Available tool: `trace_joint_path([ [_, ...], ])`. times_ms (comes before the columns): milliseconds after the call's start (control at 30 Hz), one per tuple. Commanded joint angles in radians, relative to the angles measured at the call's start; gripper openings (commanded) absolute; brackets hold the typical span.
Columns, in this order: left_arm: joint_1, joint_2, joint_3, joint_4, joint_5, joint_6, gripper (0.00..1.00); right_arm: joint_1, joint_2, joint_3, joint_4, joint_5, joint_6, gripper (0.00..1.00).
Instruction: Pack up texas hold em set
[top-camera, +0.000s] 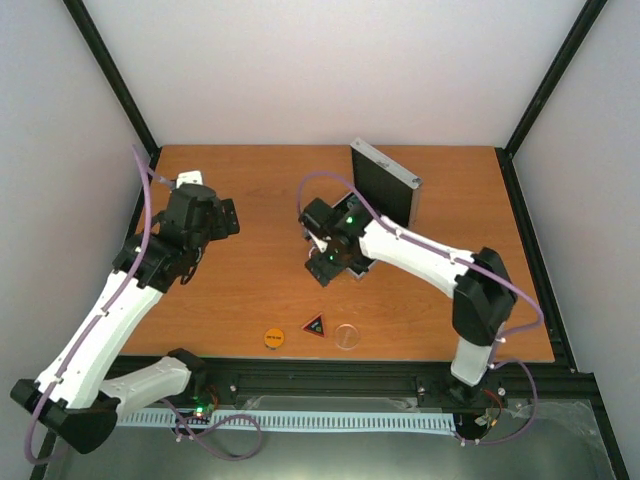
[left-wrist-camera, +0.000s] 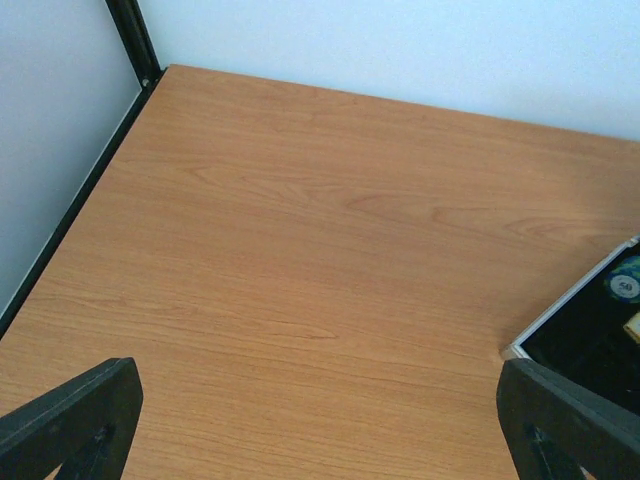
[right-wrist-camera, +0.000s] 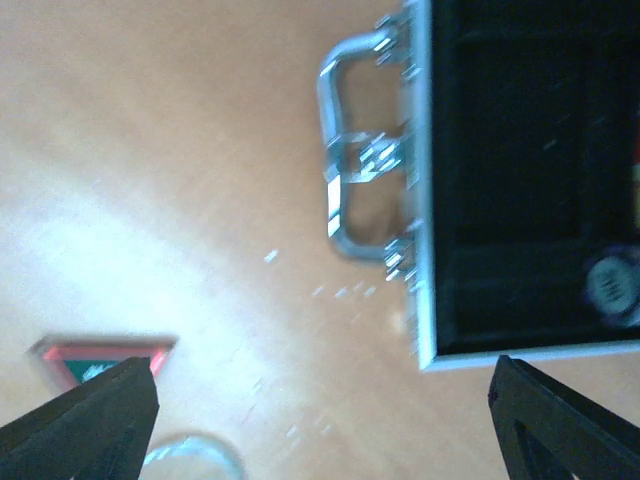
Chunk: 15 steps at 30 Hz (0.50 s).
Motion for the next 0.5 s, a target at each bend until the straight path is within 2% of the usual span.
trace_joint_path([
  [0, 0.004, -0.049, 0.046, -0.029, 0.023, -0.018, 1.0, 0.081, -0.135, -0.113, -0.053, -0.08, 0.083, 0.94],
  [100, 0.004, -0.073, 0.043, -0.041, 0.042, -0.03, 1.0, 0.13, -0.238, -0.233, -0.057, -0.098, 0.168, 1.0],
  [233, 0.004, -0.084, 0.037, -0.053, 0.069, -0.043, 1.0, 0.175, -0.341, -0.381, -0.032, -0.098, 0.259, 1.0],
  [467, 0.004, -0.083, 0.02, -0.049, 0.095, -0.043, 1.0, 0.257, -0.307, -0.51, 0.07, -0.111, 0.32, 1.0],
])
